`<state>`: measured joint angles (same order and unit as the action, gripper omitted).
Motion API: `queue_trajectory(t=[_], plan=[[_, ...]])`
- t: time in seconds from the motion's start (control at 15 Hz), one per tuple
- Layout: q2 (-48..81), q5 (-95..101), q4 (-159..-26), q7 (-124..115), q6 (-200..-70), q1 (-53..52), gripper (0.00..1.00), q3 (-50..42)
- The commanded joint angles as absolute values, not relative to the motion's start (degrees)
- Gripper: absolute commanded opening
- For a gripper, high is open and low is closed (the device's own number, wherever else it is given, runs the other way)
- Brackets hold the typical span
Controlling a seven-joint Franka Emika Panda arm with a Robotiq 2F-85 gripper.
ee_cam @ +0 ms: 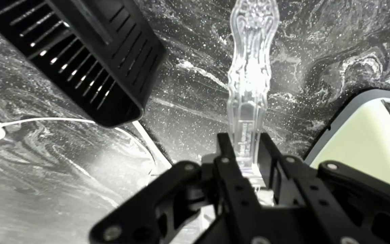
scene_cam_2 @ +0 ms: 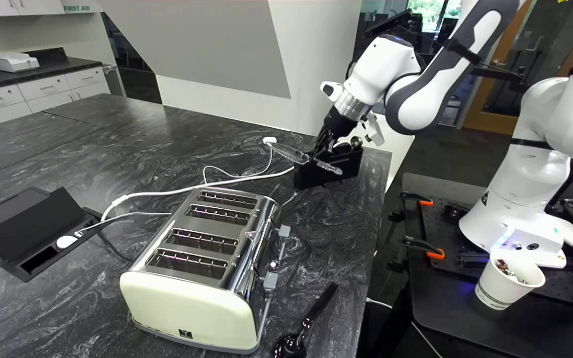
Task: Put the cake slicer and the spoon in the black basket respectively then move the basket slightly away from you
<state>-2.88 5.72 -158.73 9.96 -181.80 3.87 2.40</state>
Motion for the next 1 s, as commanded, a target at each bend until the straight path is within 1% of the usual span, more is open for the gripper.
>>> queue_trajectory(t=[0.0, 0.07, 0.27, 0.33, 0.47, 0.53, 0.67, 0.93], plan=[[-4.9, 6.6, -159.3, 9.4, -180.8, 3.0, 0.06, 1.1], [-6.2, 6.8, -159.4, 9.3, -180.1, 3.0, 0.23, 1.0], [-5.6, 6.7, -159.4, 9.3, -180.1, 2.8, 0.23, 0.8], [-5.2, 6.7, -159.3, 9.3, -180.2, 2.8, 0.06, 0.8], [-10.5, 7.5, -159.3, 5.9, -174.1, 6.0, 0.06, 3.6], [-14.1, 6.9, -158.9, 4.0, -168.0, 5.8, 0.06, 4.2], [-20.2, 8.8, -160.1, -0.2, -160.4, 7.2, 0.06, 6.4], [-28.1, 6.9, -157.1, -2.3, -142.0, 3.2, 0.06, 5.3]])
